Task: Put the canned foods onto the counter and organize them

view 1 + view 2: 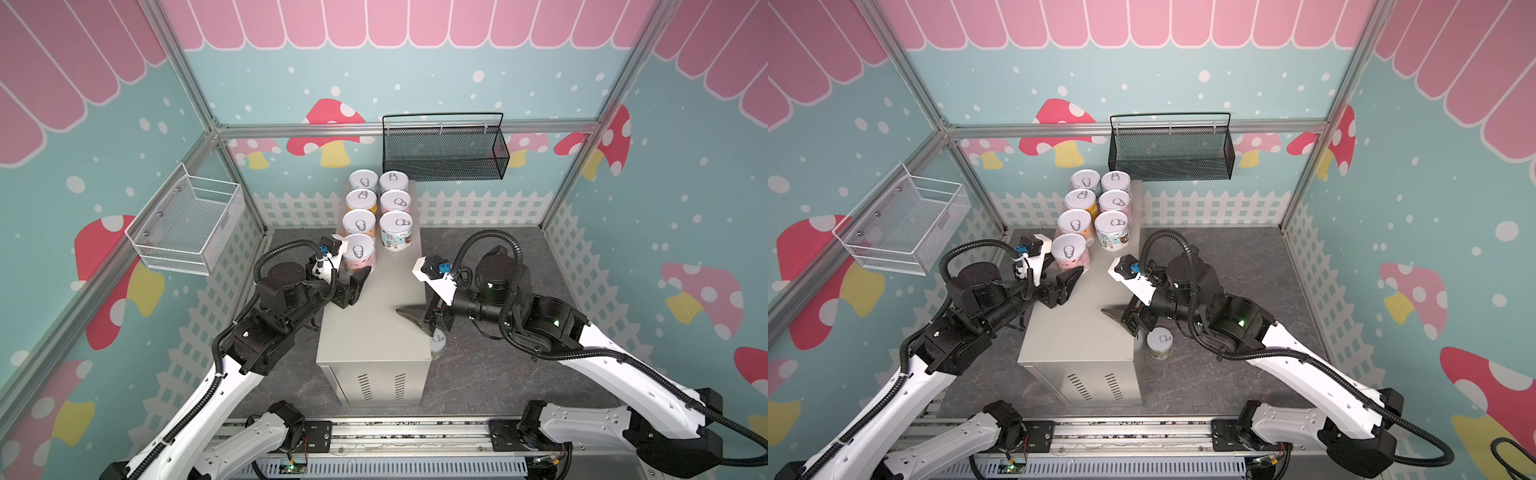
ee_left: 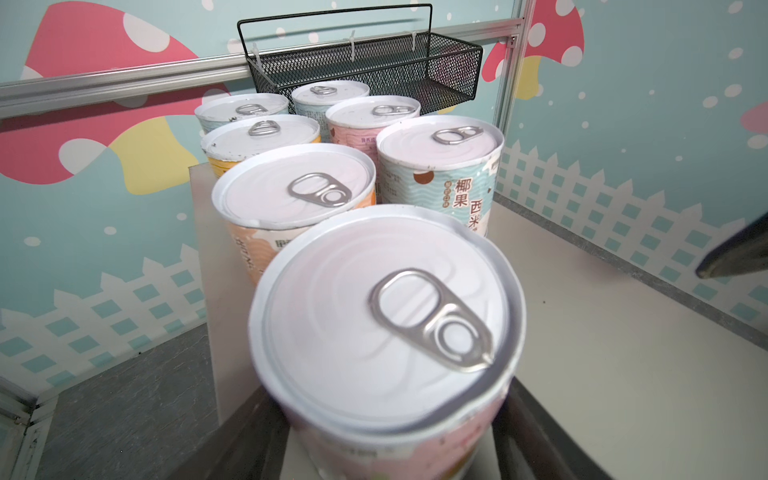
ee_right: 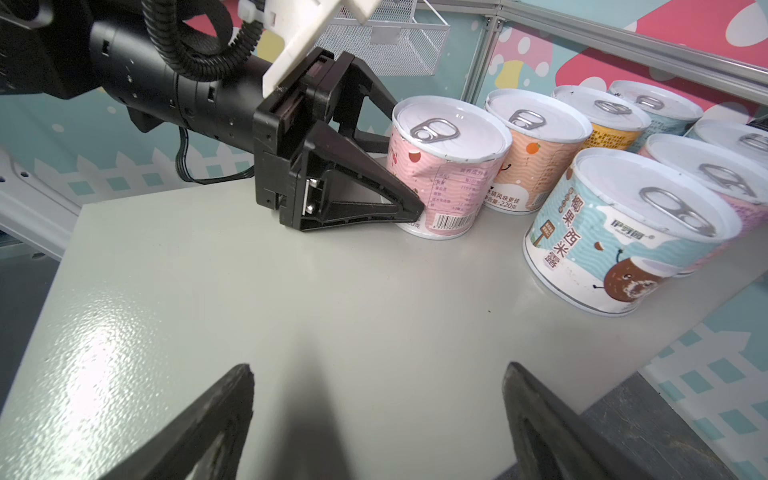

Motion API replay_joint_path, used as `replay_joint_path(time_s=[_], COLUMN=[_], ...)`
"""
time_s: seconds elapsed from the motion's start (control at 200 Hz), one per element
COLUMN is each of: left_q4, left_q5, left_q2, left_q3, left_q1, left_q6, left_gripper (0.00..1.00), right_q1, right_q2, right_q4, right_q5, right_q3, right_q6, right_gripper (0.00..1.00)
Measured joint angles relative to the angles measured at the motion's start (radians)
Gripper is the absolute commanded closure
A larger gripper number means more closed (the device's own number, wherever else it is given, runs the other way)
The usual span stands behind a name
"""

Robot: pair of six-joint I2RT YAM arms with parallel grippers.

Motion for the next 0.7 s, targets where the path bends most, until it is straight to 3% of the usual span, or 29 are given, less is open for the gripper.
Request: replay_joint_path(time_s=[0.555,0.635,0.7], left_q4=[0.015,0.016,0.016], left_q5=[0.02,0.021,0.023], left_q2=[0.003,0.003,0.003], left_q3=[-0.006,-0.006,-0.006], left_q1=[0.014,0.014,0.015], left_q6=[-0.008,-0.008,-0.008], left_gripper=[0.26,0.21,0.09], right_q1=[0.0,0.0,0.0], right_q2=[0.0,0.0,0.0], right_q4=[0.0,0.0,0.0], right_q5=[-0.008,-0.008,-0.01], right_q3=[0.0,0.0,0.0], right_q6=[0.01,0.011,0.014], right_gripper=[0.06,0.06,0.06])
